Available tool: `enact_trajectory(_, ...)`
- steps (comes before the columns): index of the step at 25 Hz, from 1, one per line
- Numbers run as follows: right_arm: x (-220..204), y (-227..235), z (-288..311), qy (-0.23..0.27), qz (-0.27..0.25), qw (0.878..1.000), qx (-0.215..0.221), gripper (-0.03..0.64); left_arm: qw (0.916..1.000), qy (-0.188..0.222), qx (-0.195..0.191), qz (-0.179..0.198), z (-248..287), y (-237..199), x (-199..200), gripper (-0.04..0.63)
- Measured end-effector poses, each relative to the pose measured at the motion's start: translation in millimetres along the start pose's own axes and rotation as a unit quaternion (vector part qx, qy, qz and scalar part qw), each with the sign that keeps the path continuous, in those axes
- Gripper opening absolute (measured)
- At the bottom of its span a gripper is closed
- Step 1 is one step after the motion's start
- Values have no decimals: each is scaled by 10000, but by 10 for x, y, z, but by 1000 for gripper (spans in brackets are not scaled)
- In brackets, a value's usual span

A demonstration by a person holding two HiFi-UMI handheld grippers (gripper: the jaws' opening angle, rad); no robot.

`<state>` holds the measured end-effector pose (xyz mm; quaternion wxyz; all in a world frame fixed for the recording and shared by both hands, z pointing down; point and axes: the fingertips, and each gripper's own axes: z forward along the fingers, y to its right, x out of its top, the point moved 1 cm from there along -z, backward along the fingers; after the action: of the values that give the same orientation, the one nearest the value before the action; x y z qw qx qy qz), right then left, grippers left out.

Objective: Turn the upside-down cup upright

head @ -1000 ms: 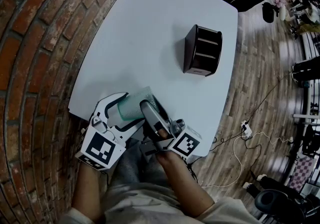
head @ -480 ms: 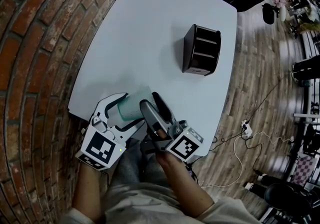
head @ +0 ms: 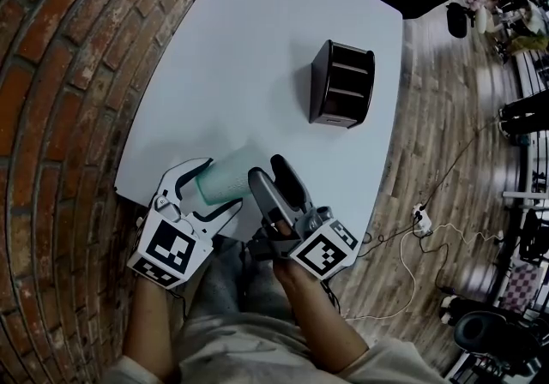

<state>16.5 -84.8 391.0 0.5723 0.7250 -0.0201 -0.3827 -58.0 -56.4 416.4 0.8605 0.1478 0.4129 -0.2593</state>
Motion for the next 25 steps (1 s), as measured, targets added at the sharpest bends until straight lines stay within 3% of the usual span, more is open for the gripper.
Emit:
enact_trajectory(3,53,-78,-33,-83,-515,9986,-35,375,10000,-90,-14,-17,40,-1,-21,330)
enact_trajectory(7,181,-200,-68,-146,-1296,9913,-178,173,9998,-172,-64,-37,93,15,-31,330)
enact_trajectory(12,274,-344,-70,-174,-1852,9825,-133,15,9996,-247,-111,-27,144,39,-29,330)
enact_trajectory(25,14,-328,-13,-1240,-2826,9505,-358,7,9988,-472,-125,38,186,28,14,330)
